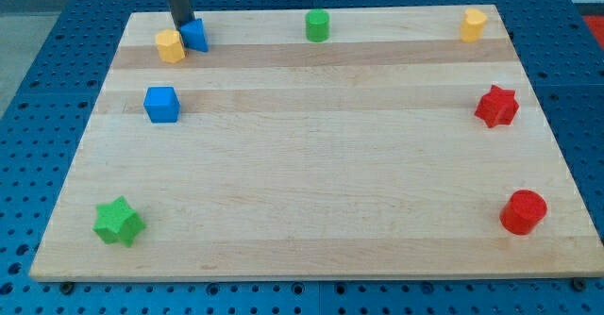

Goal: Push the yellow hexagon diagonal to the blue triangle

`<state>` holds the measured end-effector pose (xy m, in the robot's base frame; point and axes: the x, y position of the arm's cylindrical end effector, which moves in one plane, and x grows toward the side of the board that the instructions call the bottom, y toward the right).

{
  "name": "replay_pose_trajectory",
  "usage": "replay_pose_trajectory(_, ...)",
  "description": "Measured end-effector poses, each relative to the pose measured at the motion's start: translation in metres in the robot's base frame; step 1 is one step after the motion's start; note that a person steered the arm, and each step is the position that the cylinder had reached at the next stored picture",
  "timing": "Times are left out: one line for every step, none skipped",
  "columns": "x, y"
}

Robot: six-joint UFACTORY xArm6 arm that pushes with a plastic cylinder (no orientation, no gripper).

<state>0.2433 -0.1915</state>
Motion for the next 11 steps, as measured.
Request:
replay_pose_trajectory(0.023, 0.026)
replay_pose_trajectory(0.049, 0.036)
replay_pose_trajectory(0.072, 0.021)
replay_pose_trajectory(0.075, 0.003)
replay_pose_trajectory(0.073, -0.022)
replay_pose_trajectory(0.066, -0.035)
replay_pose_trajectory(0.055, -0.035)
replay_pose_trajectory(0.04, -0.035)
replay_pose_trajectory(0.028, -0.035)
replay_pose_trajectory(0.022, -0.035)
replay_pose_trajectory(0.022, -0.026)
